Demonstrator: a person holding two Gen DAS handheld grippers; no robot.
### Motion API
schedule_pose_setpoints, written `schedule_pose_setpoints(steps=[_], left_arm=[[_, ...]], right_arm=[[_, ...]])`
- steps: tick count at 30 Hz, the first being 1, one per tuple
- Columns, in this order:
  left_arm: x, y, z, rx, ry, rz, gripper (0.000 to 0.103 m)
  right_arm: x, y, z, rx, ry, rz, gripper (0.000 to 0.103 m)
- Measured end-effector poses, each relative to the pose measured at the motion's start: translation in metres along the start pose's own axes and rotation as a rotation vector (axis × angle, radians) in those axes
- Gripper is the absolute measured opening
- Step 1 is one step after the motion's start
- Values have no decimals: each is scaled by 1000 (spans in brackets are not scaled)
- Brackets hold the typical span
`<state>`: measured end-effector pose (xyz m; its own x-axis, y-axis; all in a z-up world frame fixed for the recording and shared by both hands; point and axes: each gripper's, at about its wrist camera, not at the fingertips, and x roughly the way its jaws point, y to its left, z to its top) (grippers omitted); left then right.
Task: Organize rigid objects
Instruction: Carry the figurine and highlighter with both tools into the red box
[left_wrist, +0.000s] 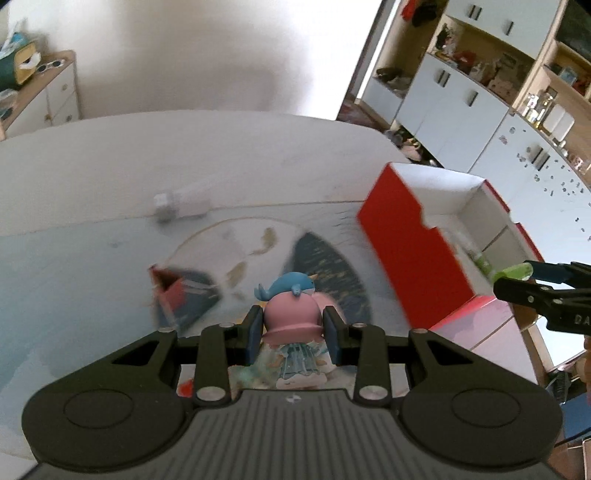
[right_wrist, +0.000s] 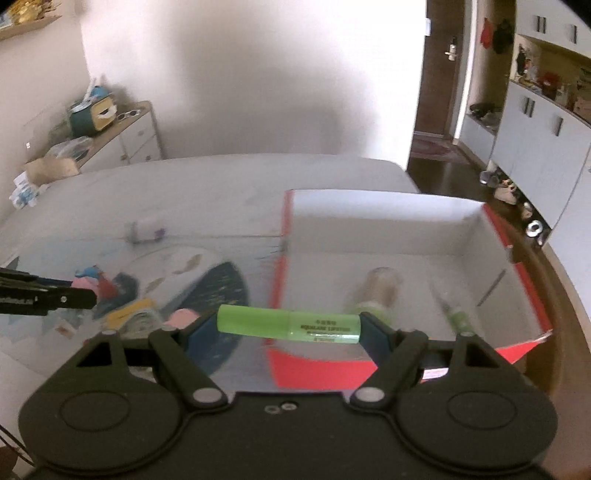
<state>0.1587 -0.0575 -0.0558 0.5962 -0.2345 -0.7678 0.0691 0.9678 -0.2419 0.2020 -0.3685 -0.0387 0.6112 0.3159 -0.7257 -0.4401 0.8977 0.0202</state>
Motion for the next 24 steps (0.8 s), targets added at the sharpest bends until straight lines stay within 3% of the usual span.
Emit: schedule_pose_setpoints(steps=[11,24], left_arm=[[37,-82,27,68,8,-41,34],[86,-169,74,160,18,-70,34]], right_arm=[[22,-76,2,18,22,-47,80],[65,-128,2,-36,111,-52,80]])
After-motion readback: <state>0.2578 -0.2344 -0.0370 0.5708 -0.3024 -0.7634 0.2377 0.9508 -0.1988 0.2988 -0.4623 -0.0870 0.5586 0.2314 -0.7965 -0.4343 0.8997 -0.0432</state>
